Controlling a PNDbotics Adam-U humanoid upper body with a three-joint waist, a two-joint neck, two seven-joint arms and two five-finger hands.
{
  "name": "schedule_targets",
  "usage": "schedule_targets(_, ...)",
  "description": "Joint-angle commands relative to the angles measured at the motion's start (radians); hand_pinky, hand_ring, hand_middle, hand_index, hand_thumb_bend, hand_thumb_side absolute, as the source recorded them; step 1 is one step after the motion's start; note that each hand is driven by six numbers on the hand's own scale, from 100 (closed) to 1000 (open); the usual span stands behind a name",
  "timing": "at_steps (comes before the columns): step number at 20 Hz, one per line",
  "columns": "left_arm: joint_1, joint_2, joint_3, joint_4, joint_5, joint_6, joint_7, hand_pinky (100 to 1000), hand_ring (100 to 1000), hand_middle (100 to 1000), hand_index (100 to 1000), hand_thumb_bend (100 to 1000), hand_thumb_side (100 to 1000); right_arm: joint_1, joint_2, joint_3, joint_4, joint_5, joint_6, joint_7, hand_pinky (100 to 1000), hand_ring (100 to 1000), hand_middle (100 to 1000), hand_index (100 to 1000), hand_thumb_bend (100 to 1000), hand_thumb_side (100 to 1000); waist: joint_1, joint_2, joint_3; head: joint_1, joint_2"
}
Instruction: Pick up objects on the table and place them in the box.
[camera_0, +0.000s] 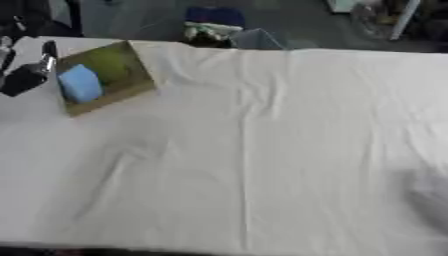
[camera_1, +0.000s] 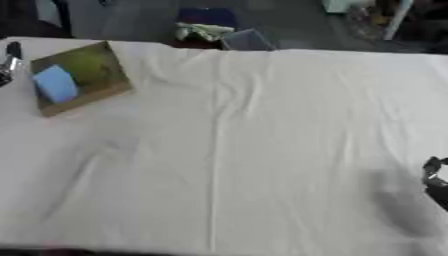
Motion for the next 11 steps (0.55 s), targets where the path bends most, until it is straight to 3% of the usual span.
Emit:
schedule_targets(1, 0.032, -0.039, 0.007, -0.098, 0.055, 0.023, 0.054, 724, 646, 687, 822, 108, 812, -0.007, -0.033, -0.009, -0.014, -0.008, -0.001, -0.005, 748, 1000, 607, 897, 100, 357, 0.001, -0.017, 0.003, 0.005, 0.008)
schedule_targets(4, 0.075, -0.099, -0.019, -0.178, 0.104, 0.056, 0.057, 723, 642, 683, 821, 100, 831, -0.002, -0.034, -0.01, -0.013, -0.009, 0.0, -0.006, 748, 1000, 606, 897, 100, 357, 0.0, -0.023, 0.01, 0.009, 0.013)
schedule_targets(11, 0.116, -0.173, -0.036, -0.37, 0.223, 0.171, -0.053, 719, 636, 676, 818, 100, 848, 0.002, -0.031, -0.01, -0.014, -0.007, 0.0, -0.007, 748, 1000, 606, 897, 100, 357, -0.004, -0.03, 0.017, 0.019, 0.012)
